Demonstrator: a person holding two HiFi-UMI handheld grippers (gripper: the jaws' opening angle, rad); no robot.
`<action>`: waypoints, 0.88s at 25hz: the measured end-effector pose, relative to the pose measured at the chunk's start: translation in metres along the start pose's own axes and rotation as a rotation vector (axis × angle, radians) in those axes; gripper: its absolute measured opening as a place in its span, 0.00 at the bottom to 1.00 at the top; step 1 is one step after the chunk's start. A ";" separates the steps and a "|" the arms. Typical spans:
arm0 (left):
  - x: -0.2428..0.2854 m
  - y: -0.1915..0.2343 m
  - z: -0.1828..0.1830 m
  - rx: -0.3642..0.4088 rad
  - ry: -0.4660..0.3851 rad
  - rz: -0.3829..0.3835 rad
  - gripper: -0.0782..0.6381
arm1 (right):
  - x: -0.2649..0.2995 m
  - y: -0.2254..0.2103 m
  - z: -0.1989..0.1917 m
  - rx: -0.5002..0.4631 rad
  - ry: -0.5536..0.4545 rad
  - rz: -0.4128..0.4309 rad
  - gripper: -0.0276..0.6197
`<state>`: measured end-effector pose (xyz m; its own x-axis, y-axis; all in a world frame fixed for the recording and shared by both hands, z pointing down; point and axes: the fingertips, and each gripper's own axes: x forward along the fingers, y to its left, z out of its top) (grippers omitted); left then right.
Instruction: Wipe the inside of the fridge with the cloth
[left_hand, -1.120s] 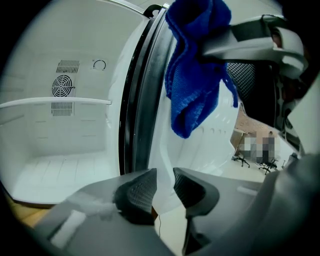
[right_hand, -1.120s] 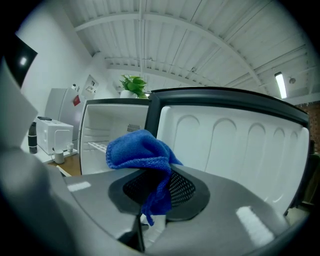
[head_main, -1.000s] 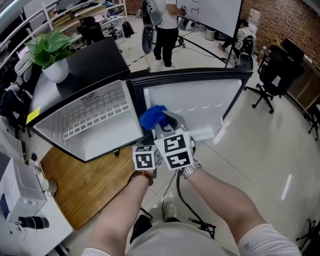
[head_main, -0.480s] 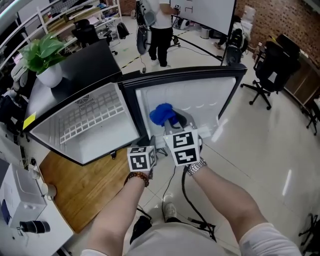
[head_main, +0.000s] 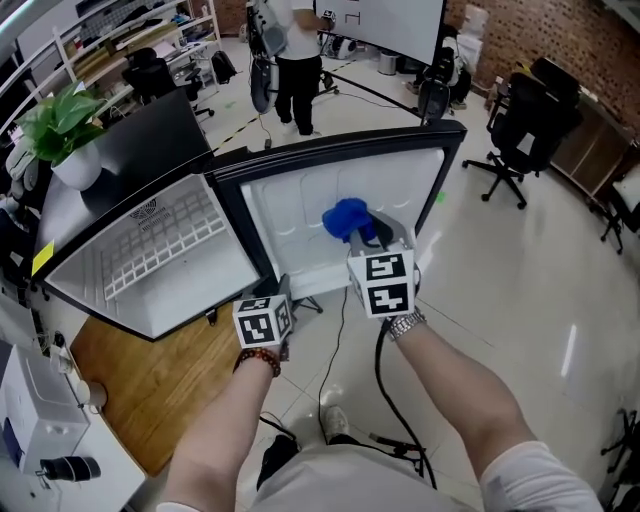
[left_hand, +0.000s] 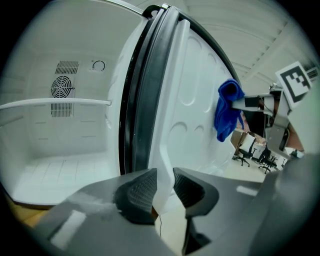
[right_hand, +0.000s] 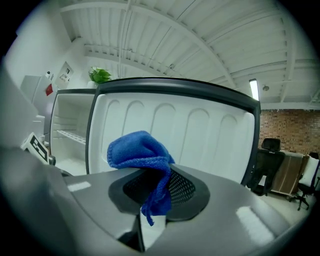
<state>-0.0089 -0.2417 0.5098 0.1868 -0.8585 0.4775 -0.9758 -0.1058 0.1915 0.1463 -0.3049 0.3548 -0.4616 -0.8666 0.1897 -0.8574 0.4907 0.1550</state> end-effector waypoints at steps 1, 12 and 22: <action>0.000 0.000 0.000 -0.001 0.001 0.000 0.26 | -0.001 -0.007 -0.001 0.000 0.002 -0.013 0.15; -0.002 0.000 0.000 -0.002 -0.001 0.007 0.26 | -0.014 -0.078 -0.014 0.004 0.024 -0.143 0.15; -0.003 -0.002 0.000 -0.004 -0.002 0.008 0.25 | -0.022 -0.117 -0.022 0.009 0.044 -0.213 0.15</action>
<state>-0.0079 -0.2389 0.5084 0.1786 -0.8605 0.4771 -0.9768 -0.0970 0.1907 0.2613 -0.3411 0.3538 -0.2598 -0.9457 0.1953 -0.9365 0.2961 0.1877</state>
